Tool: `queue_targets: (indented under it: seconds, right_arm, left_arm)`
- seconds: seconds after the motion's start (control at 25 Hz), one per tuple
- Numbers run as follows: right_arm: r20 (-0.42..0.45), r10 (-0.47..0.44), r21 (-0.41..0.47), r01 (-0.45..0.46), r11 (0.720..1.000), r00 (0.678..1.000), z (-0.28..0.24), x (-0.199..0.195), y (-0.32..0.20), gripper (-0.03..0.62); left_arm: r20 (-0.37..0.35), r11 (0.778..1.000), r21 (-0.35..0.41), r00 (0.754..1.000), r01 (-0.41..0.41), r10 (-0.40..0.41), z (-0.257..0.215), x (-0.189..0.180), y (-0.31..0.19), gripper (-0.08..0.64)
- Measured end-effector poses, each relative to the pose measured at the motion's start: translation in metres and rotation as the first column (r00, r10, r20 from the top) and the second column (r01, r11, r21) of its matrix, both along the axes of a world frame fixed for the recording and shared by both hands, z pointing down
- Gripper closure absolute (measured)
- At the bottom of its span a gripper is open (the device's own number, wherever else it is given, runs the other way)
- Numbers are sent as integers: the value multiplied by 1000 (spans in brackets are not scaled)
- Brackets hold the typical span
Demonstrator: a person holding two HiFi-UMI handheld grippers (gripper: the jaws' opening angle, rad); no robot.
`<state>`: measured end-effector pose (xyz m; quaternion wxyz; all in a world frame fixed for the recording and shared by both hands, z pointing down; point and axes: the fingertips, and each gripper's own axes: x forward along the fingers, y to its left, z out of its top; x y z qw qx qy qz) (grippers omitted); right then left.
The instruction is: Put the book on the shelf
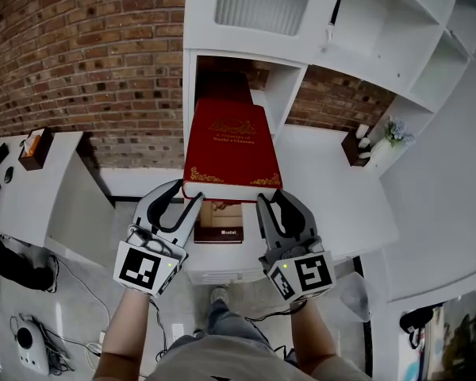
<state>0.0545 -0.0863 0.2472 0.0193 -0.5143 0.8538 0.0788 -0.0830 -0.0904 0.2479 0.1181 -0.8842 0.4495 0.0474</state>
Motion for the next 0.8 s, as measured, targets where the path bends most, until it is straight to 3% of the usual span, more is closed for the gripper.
queue_targets:
  seconds: [0.8]
  right_arm:
    - [-3,-36,-18,36,999,999,1,4,-77,476]
  left_arm:
    - [10,998,-31,999,48,-48,2,4,-72,402]
